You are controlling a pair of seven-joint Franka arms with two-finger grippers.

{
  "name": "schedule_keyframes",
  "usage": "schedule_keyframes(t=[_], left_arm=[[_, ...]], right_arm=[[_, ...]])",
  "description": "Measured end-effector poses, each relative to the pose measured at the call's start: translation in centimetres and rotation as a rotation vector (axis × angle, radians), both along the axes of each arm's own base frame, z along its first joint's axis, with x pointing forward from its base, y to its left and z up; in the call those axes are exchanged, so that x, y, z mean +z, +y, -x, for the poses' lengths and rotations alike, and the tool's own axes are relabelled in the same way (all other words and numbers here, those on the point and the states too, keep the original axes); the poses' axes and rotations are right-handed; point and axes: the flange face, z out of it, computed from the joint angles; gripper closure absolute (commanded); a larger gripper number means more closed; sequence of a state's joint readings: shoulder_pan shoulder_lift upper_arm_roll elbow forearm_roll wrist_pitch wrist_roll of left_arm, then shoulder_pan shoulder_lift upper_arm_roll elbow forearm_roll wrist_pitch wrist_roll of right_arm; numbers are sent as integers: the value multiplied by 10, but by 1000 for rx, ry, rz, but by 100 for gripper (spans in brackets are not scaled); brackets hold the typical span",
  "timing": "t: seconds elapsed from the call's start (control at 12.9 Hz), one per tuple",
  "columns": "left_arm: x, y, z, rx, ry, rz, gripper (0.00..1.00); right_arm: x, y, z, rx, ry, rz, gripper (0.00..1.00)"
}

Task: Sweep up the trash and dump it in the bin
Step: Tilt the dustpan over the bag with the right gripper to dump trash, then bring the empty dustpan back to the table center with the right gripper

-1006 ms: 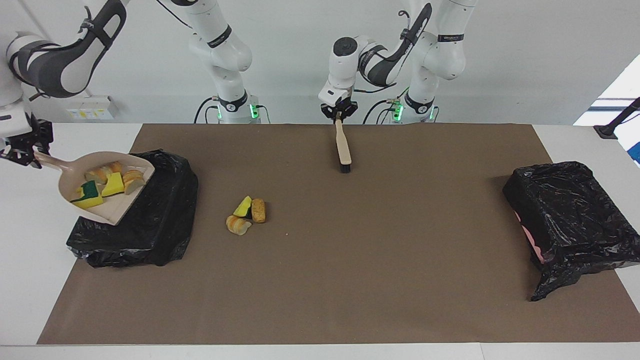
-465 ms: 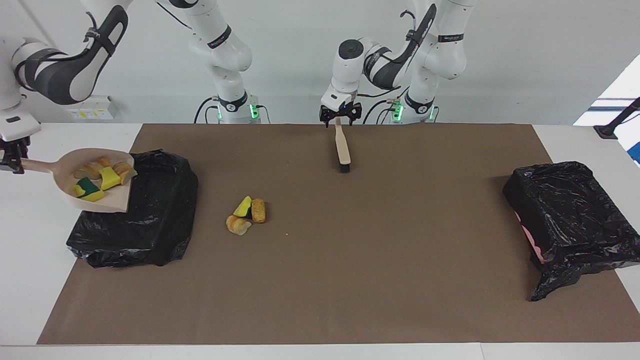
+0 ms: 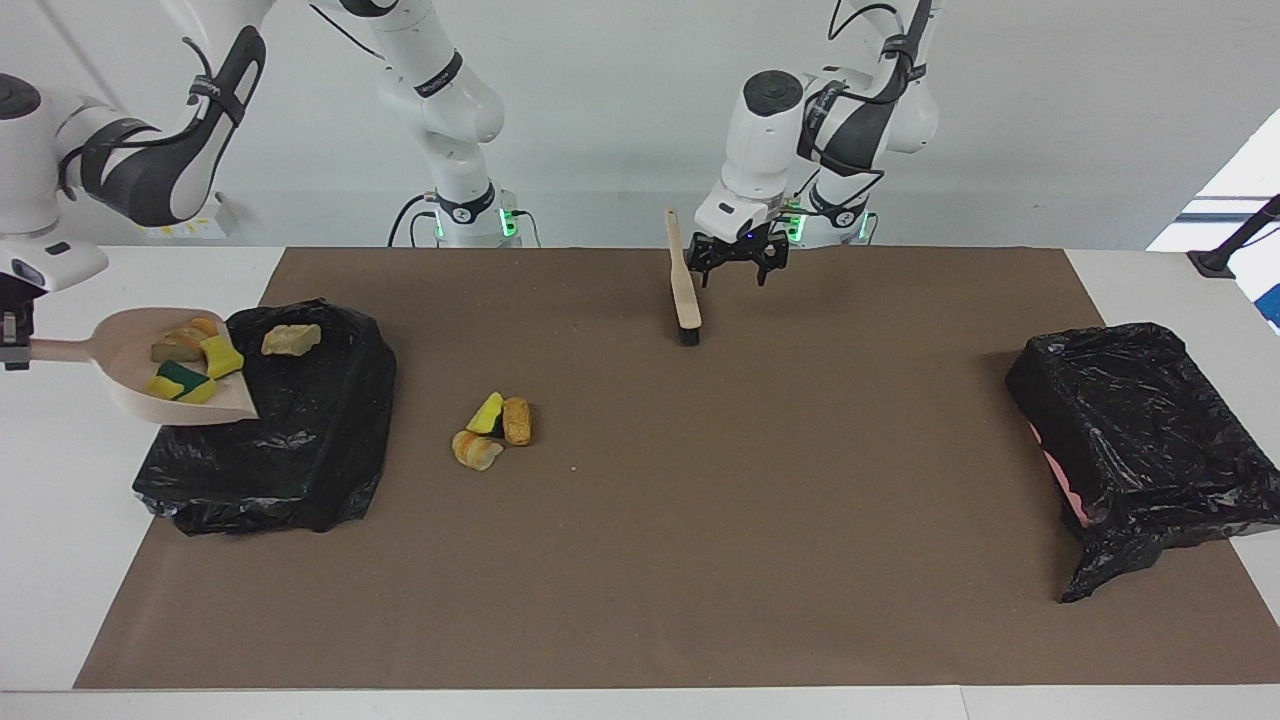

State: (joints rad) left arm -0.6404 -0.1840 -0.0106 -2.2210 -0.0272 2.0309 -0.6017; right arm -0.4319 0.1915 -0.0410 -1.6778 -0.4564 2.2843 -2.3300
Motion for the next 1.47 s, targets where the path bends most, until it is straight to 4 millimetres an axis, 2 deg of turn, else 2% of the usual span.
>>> schedule_keyframes(t=[0.15,0.31,0.54,0.77,0.85,0.93,1.08,1.32,1.47], left_arm=[[38,29,-32,-31,-18,4,0],[72,55,-54,-85,-46,14,0],[127,96,-75,-146,-60,10,0],[187,162,-93,-186,-91,8,0],[202,178,-96,-192,-103,7,0],[213,189,-98,-190,-114,7,0],[222,202,-103,-176,-99,3,0],[233,231,-118,-216,-75,-3,0],[236,243,-123,-223,-78,-5,0]], right_arm=[[5,27,-12,-11,-20,38,100],[5,38,-12,-128,-23,101,100],[7,49,-8,-237,-16,155,100],[28,53,2,-253,-13,199,100],[37,61,3,-244,-14,219,100],[47,72,5,-244,-5,234,100],[61,88,13,-264,13,241,100],[69,89,19,-290,6,283,100],[62,90,20,-305,-19,304,100]])
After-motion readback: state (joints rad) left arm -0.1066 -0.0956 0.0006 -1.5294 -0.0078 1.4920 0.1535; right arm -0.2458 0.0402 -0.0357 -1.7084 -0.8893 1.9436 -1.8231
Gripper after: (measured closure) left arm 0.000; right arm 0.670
